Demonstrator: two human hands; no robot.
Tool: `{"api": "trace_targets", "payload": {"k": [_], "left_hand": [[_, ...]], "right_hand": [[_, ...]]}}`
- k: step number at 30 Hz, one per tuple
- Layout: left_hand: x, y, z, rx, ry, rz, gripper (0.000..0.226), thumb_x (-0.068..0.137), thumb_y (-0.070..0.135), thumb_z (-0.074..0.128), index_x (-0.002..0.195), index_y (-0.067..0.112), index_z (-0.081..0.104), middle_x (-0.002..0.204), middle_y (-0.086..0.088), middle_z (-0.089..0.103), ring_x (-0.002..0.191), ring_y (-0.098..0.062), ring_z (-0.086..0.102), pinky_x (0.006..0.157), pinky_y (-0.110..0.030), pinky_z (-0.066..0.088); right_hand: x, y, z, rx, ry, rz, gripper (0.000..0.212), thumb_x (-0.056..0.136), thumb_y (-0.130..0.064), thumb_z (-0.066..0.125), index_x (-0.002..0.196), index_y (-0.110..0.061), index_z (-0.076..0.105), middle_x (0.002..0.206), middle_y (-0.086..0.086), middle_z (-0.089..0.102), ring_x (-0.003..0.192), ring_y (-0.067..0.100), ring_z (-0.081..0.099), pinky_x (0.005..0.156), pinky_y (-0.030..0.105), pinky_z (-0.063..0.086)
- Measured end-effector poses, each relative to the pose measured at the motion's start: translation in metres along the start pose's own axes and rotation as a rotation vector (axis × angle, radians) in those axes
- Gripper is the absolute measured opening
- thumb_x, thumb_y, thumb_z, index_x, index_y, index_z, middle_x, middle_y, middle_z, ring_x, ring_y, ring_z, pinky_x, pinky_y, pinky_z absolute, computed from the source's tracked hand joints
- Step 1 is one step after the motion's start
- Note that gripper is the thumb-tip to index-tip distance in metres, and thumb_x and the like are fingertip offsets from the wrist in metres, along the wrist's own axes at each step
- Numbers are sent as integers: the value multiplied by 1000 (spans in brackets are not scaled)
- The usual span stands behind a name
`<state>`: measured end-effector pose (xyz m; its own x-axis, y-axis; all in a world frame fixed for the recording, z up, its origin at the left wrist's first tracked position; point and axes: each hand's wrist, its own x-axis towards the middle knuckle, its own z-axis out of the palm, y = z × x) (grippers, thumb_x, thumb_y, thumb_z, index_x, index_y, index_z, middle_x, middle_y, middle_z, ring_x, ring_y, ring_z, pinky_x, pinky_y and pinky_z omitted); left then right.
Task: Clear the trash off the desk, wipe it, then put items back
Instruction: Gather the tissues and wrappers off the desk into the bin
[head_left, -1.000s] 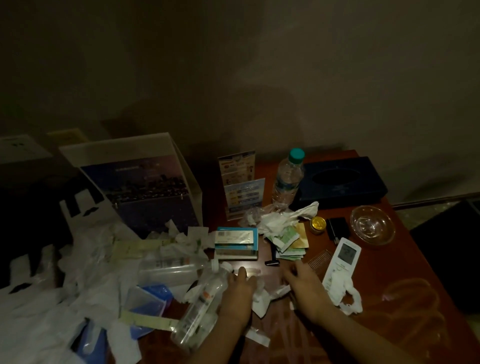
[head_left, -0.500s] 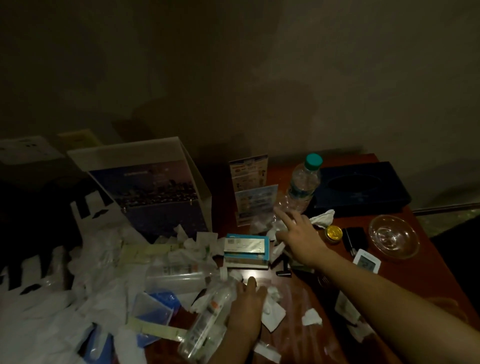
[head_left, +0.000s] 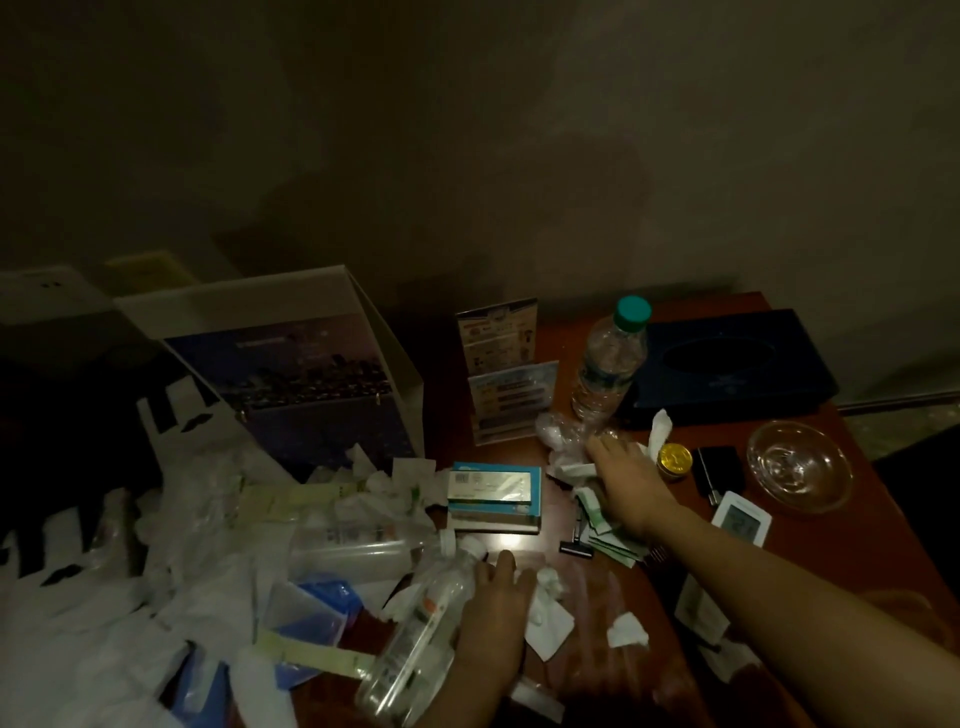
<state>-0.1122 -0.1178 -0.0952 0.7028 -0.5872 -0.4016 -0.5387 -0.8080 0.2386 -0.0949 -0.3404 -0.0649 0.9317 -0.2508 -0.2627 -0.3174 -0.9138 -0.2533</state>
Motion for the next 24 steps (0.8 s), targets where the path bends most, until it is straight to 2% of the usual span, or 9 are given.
{"api": "trace_targets", "payload": {"k": [2,3,5,6,8,13,18,21,24], "left_hand": [[-2,2,-9,-10,11,9,57,23,23,94,73,32,68,92,3,38,72,-20,66,28,-19,40],[-4,2,-14,-4,20,14,54,36,18,93,82,30,69,98,1,40,83,-23,66,34,-21,46],[-6,3,-21,-30,-44,13,44,77,7,70,117,23,59,125,-4,37,120,-32,47,65,-32,55],[-6,2,-22,16,-81,27,45,89,4,54,130,21,48,136,-5,31,131,-31,33,80,-35,52],[-7,1,-26,48,-131,15,49,93,2,42,138,21,38,144,-7,26,136,-30,22,90,-37,48],[-9,3,-25,37,-96,4,43,93,2,42,132,18,43,143,-6,30,136,-30,24,92,-36,46],[-18,27,-26,27,-123,129,48,90,2,47,134,17,38,139,-7,34,128,-28,33,89,-41,45],[-25,39,-22,23,-152,191,63,79,0,58,133,23,36,133,-2,37,123,-29,37,81,-42,47],[-31,47,-15,44,-162,250,75,83,8,60,145,29,23,143,-2,28,126,-29,35,83,-40,45]], "right_hand": [[0,1,1,65,31,-60,45,82,1,57,121,-17,46,132,6,46,116,27,42,92,34,37],[-2,1,-2,68,90,-111,45,76,8,57,114,-16,49,127,5,49,112,25,43,89,32,37],[-11,-1,-13,110,223,-178,46,66,17,57,98,-15,51,112,4,53,101,25,46,77,28,36],[-18,-2,-19,159,267,-191,47,61,19,58,92,-15,50,103,4,54,94,24,47,71,26,33],[-40,-4,-25,279,321,-184,43,60,20,60,87,-12,51,91,-1,50,87,19,45,65,19,30],[-128,-10,3,546,360,32,36,76,9,63,88,-22,50,87,-14,48,83,5,49,69,12,35],[-199,-3,46,735,212,175,56,84,-5,64,122,-39,40,118,-10,55,109,8,55,90,21,43],[-220,0,51,684,232,173,58,85,-7,65,120,-46,41,115,-20,54,108,2,53,90,11,39],[-231,6,58,570,291,123,59,78,0,68,116,-42,48,110,-16,44,100,2,50,86,6,37]]}}
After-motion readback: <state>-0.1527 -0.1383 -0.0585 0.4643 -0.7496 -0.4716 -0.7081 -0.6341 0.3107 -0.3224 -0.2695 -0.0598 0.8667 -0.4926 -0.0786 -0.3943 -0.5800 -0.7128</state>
